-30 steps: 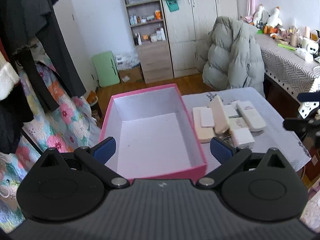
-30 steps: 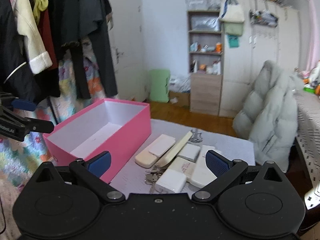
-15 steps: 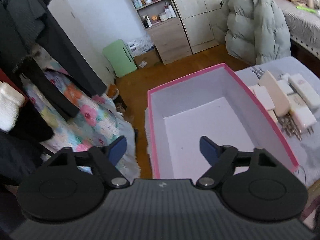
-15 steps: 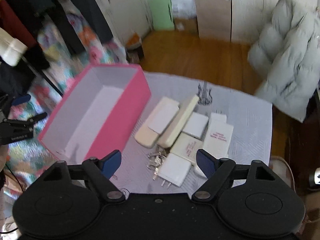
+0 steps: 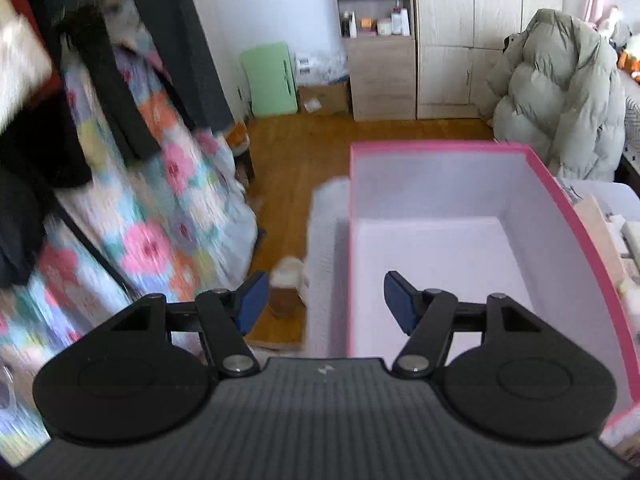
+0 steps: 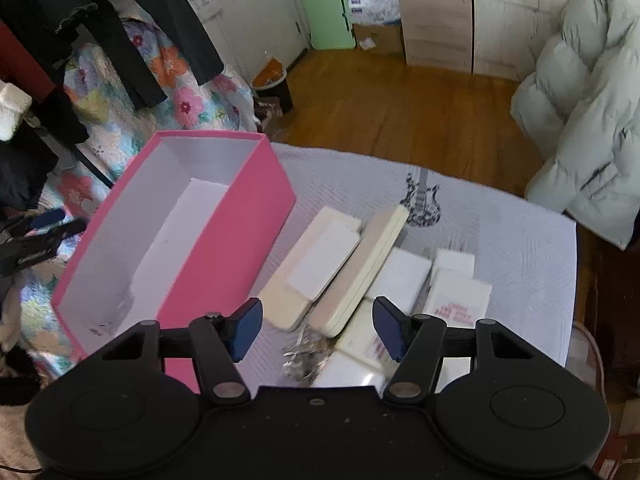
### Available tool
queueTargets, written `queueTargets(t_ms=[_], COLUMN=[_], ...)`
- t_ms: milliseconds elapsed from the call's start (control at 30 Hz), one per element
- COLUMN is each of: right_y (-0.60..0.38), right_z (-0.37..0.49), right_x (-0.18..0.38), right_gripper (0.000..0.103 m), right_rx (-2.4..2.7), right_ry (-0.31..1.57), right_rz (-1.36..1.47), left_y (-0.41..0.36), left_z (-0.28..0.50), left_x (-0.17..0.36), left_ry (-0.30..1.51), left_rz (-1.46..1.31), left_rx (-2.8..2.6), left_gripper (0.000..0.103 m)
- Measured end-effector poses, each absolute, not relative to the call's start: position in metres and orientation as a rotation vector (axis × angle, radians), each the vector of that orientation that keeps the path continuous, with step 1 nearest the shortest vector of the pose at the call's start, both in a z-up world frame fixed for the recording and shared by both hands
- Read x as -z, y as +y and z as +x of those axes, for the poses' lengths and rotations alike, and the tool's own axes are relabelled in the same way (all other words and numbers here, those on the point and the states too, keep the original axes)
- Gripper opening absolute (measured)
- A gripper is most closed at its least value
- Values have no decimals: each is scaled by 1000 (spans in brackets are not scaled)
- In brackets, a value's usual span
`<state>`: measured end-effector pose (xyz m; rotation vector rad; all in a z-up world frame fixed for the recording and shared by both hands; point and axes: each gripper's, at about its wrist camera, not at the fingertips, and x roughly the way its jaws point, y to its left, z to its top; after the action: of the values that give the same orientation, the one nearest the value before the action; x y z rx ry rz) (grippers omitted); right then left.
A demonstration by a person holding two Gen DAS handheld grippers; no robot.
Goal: Organize rigid objects
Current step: 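Move the left tool onto the pink box rim while the right tool approaches the cream bar, then grasp the long cream bar with the right gripper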
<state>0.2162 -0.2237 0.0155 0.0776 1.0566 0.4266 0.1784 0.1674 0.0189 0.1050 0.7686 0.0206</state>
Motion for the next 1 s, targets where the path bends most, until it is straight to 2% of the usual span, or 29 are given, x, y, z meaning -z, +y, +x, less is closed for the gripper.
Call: queueTargets(t_ms=[33,267,367,433,500,700,900,933,1000], right_y=[-224,-216,-216,-218,-222,-220,-215,-215,-212], right_z=[220,245,254,260,266,277,282,282,279], right_x=[-12,15,27,36,45,62,66,67,64], right_gripper=[53,51,45,36,33,33,35,26,25], right_rx=[-419,-365,-343,-309,-280,-288,-276,-269,-256], right_ry=[1048,1057,1081,1103,1121,1164,1121,1116,1100], right_rz=[68,33,52,70,119,211,239,229,189], left_y=[171,195,198,195,195,187,192,191,187], left_z=[176,174,174,174,173,180,181,180,178], left_x=[-13,14,21,26,28,40,44,44,44], left_ry=[783,794,798,812,803,826,824,817,807], left_rz=[92,18,1,7,-3,31,-40,-31,-5], left_rx=[-6,-32,-6,25,64,56,124,118,111], left_gripper=[63,62,51,31,29,26,6,6,5])
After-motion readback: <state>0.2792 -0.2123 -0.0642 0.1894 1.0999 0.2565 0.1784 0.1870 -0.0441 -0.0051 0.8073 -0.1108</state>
